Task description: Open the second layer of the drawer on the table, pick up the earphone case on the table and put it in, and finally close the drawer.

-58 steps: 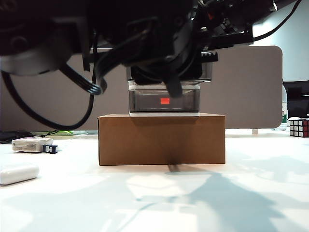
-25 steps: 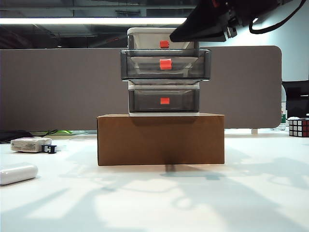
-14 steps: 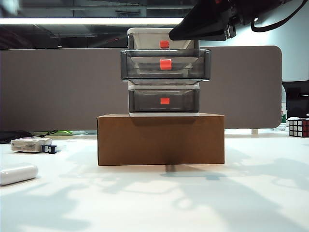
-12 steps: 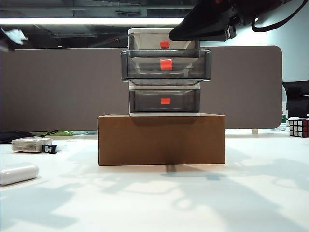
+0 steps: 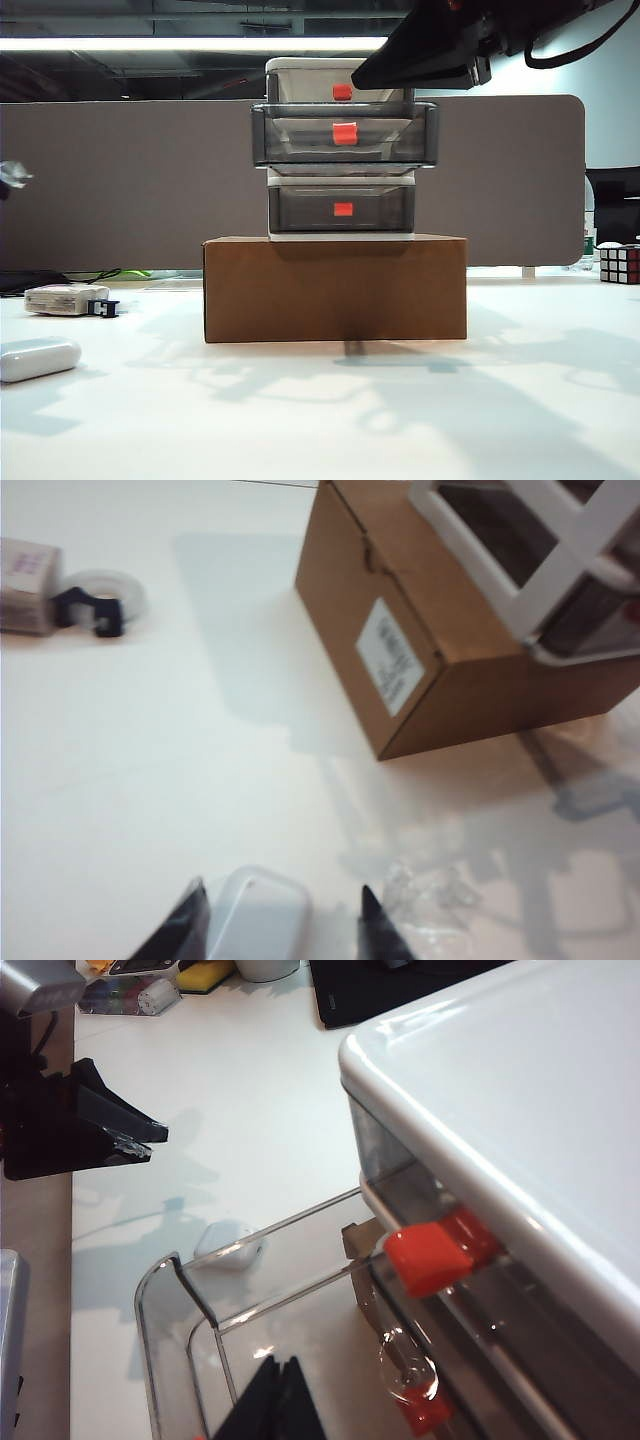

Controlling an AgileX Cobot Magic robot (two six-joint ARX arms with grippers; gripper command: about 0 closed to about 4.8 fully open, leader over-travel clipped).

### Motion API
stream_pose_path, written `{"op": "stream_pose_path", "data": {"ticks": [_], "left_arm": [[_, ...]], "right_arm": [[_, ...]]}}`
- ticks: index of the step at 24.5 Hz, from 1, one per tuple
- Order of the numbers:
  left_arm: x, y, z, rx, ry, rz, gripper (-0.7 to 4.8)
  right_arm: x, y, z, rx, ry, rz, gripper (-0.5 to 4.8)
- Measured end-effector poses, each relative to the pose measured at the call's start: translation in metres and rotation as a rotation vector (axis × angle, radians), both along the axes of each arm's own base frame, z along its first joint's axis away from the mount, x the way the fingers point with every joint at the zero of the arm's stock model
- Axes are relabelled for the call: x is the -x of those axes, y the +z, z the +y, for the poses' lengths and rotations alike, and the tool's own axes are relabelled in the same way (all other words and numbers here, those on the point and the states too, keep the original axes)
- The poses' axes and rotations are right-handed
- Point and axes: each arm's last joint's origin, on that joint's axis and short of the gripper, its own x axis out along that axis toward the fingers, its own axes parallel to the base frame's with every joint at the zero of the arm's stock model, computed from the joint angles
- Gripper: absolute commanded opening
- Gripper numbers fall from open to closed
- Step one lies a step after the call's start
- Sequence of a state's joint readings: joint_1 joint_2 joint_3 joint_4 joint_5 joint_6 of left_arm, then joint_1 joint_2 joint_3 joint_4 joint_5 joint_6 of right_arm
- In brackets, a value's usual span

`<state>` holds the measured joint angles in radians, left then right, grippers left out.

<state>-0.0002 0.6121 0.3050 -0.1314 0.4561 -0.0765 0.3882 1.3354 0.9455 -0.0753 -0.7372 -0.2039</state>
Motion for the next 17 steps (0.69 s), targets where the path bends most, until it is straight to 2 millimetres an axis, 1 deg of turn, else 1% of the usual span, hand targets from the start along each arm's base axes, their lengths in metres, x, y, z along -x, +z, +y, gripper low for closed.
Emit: {"op": "stream_pose_path", "data": {"ticks": [1, 2, 3, 4, 5, 8, 11, 14, 17], "left_arm": [[-0.002, 0.0, 0.0, -0.001, -0.007, -0.017, 2.33], [-0.005, -0.004, 0.0, -0.043, -0.026, -0.063, 2.83], [-0.006, -0.007, 0.0, -0.082, -0.053, -0.083, 3.86], [-0.007, -0.015, -0.001, -0.166, -0.109, -0.101, 4.48], [-0.009, -0.018, -0.001, -0.205, -0.13, -0.1, 4.7], [-0.014, -0.031, -0.001, -0.28, -0.182, -0.054, 4.7], [-0.019, -0.04, -0.001, -0.297, -0.202, -0.012, 4.7], [-0.031, -0.055, -0.001, -0.329, -0.237, 0.031, 4.7], [-0.037, -0.064, -0.001, -0.33, -0.248, 0.053, 4.69]], "right_arm": [[0.0, 0.0, 0.0, 0.001, 0.0, -0.001, -0.05], [0.0, 0.0, 0.0, 0.003, 0.0, 0.001, -0.05], [0.0, 0.0, 0.0, 0.003, 0.0, 0.002, -0.05], [0.0, 0.0, 0.0, 0.003, 0.0, 0.002, -0.05], [0.0, 0.0, 0.0, 0.003, 0.0, 0.002, -0.05], [0.0, -0.001, 0.0, 0.004, 0.0, 0.002, -0.05], [0.0, -0.001, 0.0, 0.004, 0.0, 0.003, -0.05], [0.0, -0.002, 0.0, 0.006, 0.0, 0.009, -0.05], [0.001, -0.003, -0.001, 0.009, 0.0, 0.016, -0.05]]}}
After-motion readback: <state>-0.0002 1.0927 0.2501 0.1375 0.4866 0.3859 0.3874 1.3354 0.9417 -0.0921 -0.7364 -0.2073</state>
